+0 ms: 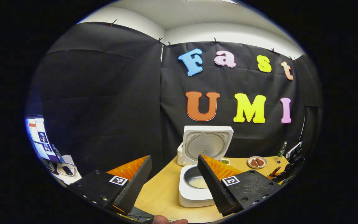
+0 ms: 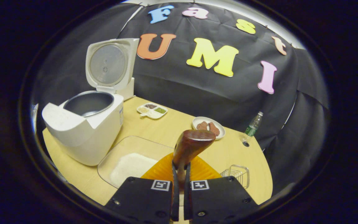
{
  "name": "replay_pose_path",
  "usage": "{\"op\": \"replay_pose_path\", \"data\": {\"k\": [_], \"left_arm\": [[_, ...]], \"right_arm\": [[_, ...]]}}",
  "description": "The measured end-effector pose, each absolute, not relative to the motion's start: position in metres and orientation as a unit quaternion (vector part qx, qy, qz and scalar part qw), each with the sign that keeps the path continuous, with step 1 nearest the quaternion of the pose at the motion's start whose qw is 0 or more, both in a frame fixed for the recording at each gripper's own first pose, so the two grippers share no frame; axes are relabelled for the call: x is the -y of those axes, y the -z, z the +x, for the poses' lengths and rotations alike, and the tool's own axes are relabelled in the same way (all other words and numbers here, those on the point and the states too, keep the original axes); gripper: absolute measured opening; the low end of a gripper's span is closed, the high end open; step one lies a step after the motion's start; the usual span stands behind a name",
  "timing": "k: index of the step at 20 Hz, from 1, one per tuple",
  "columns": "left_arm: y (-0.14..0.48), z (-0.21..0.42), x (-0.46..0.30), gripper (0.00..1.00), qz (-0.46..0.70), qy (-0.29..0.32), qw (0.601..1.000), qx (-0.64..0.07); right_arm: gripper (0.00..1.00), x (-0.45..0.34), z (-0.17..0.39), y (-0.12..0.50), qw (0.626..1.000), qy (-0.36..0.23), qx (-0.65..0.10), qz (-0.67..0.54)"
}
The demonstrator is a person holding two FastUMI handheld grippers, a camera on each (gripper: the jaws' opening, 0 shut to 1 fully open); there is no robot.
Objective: Close the left gripper, press the button to open the rice cooker; take a wooden spoon from the chopstick holder with the right hand, scoop a spoonful of rice and pour it into the rice cooker, then put the wooden spoon back into the chopstick holder.
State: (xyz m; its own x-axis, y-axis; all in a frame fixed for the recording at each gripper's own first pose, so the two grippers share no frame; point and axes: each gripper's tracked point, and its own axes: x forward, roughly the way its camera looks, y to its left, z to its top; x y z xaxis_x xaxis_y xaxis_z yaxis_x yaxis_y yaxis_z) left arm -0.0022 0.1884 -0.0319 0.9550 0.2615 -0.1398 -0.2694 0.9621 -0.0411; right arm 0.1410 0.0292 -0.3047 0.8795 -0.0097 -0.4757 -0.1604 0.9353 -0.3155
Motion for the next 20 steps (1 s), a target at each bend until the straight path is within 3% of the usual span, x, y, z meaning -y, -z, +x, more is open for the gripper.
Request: {"op": "replay_pose_path", "data": {"k": [10,20], "left_arm": [[0.040,-0.015,-0.215,0.95,-0.020,-0.133,0.987,-0.092],[0.035,-0.004,-0.208,0.95,-0.017,-0.125,0.988,-0.086]], "right_arm": [[0.11,-0.093,0.129,0.333,0.955,-0.067,-0.287,0.013],[0.11,-0.077,0.139,0.316,0.903,-0.067,-0.316,0.284]]}}
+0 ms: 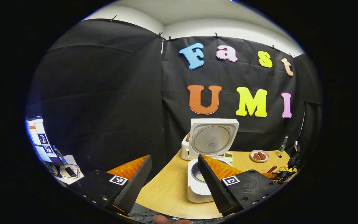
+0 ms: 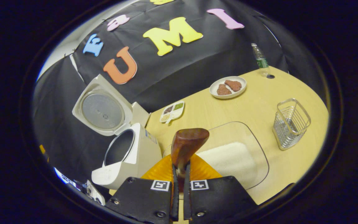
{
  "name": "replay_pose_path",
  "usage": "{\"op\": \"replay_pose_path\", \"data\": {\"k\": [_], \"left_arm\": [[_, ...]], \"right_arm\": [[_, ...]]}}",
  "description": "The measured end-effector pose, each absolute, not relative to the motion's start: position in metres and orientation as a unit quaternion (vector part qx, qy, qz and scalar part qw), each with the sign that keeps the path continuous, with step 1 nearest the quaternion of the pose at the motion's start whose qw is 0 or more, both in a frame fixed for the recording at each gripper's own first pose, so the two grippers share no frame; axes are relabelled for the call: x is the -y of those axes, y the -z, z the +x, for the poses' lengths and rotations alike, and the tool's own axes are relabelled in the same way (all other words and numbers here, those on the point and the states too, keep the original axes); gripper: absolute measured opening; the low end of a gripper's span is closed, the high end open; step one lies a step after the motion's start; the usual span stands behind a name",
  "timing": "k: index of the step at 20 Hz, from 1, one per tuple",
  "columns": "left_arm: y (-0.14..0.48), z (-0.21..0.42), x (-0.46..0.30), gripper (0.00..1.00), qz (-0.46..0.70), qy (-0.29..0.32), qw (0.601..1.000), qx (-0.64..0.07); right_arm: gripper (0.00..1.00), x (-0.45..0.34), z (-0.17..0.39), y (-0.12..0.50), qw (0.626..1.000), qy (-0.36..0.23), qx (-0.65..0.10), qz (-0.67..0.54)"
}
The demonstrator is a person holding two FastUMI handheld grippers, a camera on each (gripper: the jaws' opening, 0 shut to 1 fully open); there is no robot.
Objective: Close the left gripper, press the button to open the rice cooker; take a wooden spoon from the chopstick holder with the right hand, scoop a spoonful of rice and pour it into the rice cooker, then put the wooden spoon back into the chopstick holder.
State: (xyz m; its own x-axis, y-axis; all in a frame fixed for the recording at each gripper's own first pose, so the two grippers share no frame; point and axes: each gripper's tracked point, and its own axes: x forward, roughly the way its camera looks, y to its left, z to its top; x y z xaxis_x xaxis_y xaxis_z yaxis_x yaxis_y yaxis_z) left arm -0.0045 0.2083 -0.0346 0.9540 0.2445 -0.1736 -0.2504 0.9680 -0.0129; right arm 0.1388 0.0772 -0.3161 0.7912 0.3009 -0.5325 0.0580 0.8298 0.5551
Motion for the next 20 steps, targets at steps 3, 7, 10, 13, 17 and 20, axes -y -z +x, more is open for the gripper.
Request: {"op": "replay_pose_path", "data": {"k": [3,7,10,13,17,20], "left_arm": [[0.030,0.000,-0.196,0.95,-0.007,-0.116,0.989,-0.086],[0.022,0.004,-0.181,0.95,0.008,-0.107,0.991,-0.082],[0.018,0.007,-0.169,0.95,0.006,-0.104,0.992,-0.073],[0.019,0.008,-0.158,0.95,0.004,-0.096,0.993,-0.070],[0.017,0.009,-0.155,0.95,0.003,-0.090,0.994,-0.060],[0.015,0.005,-0.160,0.95,0.014,-0.093,0.994,-0.049]], "right_arm": [[0.11,-0.053,0.140,0.324,0.869,-0.045,-0.318,0.377],[0.11,-0.022,0.138,0.314,0.847,-0.032,-0.293,0.443],[0.11,0.003,0.141,0.294,0.834,-0.030,-0.271,0.479],[0.11,0.024,0.140,0.262,0.833,-0.029,-0.241,0.496],[0.11,0.021,0.148,0.211,0.840,-0.045,-0.212,0.497],[0.11,-0.009,0.163,0.167,0.845,-0.074,-0.197,0.492]]}}
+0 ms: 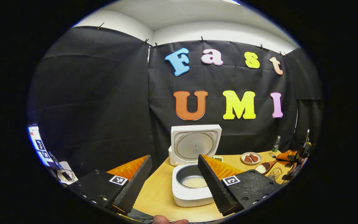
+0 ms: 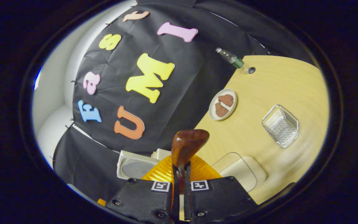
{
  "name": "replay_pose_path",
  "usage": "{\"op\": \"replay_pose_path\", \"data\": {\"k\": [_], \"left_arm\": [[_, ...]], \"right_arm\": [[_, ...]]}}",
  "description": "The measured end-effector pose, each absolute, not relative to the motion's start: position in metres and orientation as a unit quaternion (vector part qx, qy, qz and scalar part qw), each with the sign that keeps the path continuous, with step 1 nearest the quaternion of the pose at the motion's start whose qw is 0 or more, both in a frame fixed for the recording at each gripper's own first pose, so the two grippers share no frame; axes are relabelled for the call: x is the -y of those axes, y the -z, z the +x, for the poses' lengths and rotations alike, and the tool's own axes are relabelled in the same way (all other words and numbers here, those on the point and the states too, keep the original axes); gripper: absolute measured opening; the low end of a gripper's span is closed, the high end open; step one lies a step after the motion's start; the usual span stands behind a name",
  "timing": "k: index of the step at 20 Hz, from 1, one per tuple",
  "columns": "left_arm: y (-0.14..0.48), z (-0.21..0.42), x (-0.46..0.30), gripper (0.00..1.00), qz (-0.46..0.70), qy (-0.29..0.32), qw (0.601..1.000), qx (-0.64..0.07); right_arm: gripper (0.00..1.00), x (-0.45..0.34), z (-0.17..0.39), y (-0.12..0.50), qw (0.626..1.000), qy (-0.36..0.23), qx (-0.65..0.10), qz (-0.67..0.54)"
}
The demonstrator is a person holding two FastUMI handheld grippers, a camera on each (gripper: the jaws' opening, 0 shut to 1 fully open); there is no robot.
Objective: Close the left gripper, press the button to open the rice cooker; take a wooden spoon from the chopstick holder with the right hand, scoop a spoonful of rice and pour it into the rice cooker, then put the wooden spoon back into the chopstick holder.
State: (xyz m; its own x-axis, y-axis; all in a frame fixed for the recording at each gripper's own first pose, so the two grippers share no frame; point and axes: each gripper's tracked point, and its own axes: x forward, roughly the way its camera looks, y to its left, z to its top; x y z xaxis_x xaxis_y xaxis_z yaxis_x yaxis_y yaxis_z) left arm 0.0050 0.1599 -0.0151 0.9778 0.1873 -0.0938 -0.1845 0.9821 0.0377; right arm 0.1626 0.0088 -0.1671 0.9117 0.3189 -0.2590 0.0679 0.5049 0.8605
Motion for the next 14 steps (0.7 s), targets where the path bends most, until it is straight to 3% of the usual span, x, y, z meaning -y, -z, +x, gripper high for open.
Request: {"op": "replay_pose_path", "data": {"k": [4,5,6,7,14], "left_arm": [[0.015,-0.008,-0.167,0.95,0.027,-0.092,0.995,-0.035],[0.015,-0.012,-0.171,0.87,0.029,-0.094,0.995,-0.033],[0.016,-0.017,-0.176,0.96,0.029,-0.097,0.994,-0.032],[0.019,-0.021,-0.180,0.97,0.028,-0.100,0.994,-0.034],[0.040,-0.057,-0.216,0.97,0.013,-0.148,0.987,-0.060]], "right_arm": [[0.11,-0.072,0.195,0.122,0.852,-0.123,-0.187,0.474],[0.11,-0.090,0.203,0.116,0.853,-0.133,-0.188,0.468],[0.11,-0.108,0.210,0.114,0.855,-0.143,-0.191,0.460],[0.11,-0.128,0.212,0.111,0.856,-0.151,-0.195,0.454],[0.11,-0.243,0.245,0.154,0.894,-0.188,-0.237,0.329]]}}
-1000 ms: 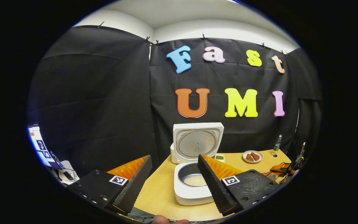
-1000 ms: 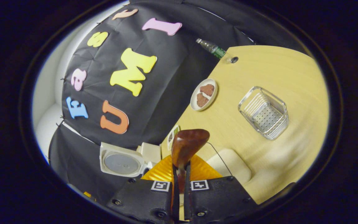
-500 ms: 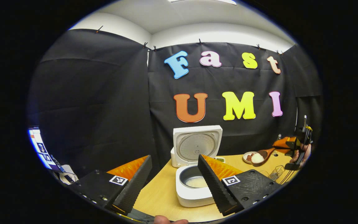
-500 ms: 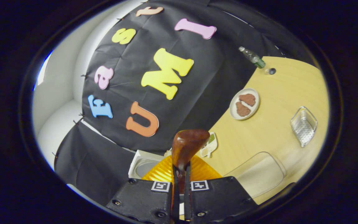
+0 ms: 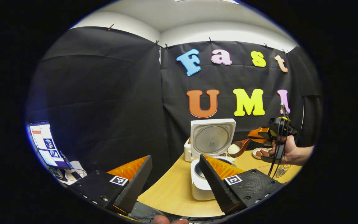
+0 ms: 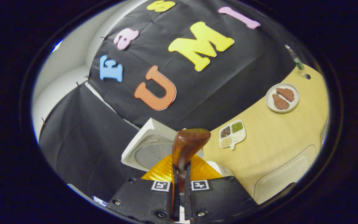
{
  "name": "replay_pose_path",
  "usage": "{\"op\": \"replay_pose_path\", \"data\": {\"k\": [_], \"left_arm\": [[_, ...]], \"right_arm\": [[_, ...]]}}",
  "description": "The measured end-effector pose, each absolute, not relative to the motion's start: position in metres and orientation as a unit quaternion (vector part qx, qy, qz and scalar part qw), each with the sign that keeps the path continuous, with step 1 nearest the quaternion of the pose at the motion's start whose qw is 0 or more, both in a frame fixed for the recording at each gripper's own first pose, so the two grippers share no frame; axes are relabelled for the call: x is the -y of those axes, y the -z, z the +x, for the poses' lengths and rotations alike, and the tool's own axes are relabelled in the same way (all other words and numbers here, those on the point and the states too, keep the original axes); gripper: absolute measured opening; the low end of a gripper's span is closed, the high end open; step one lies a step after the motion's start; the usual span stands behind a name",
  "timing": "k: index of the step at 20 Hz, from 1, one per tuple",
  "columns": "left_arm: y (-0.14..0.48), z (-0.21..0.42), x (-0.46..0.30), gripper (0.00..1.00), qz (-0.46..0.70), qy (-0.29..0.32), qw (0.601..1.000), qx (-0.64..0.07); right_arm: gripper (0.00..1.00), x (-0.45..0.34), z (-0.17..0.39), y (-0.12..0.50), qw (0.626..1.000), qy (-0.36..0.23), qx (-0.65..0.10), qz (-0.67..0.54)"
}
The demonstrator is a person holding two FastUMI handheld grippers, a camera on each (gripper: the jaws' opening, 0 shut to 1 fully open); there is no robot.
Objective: Close the left gripper, press the button to open the rice cooker; take a wooden spoon from the chopstick holder with the right hand, scoop a spoonful of rice and pour it into the rice cooker, then put the wooden spoon back into the chopstick holder.
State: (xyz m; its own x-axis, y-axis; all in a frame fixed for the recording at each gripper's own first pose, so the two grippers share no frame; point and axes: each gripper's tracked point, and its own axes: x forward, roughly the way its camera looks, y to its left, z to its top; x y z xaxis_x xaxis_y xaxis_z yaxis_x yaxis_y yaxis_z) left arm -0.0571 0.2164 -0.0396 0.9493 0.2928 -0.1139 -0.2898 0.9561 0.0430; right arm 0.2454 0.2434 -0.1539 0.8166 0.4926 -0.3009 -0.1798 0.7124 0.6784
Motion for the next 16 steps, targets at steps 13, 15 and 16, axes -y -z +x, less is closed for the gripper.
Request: {"op": "replay_pose_path", "data": {"k": [13,15,16], "left_arm": [[0.056,-0.080,-0.259,0.97,-0.004,-0.200,0.977,-0.079],[0.056,-0.076,-0.257,0.97,-0.009,-0.198,0.977,-0.077],[0.056,-0.074,-0.257,0.97,-0.010,-0.197,0.978,-0.075]], "right_arm": [[0.11,-0.303,0.266,0.168,0.953,-0.229,-0.192,0.055],[0.11,-0.309,0.264,0.161,0.955,-0.243,-0.168,0.002],[0.11,-0.312,0.262,0.157,0.956,-0.250,-0.155,-0.026]]}}
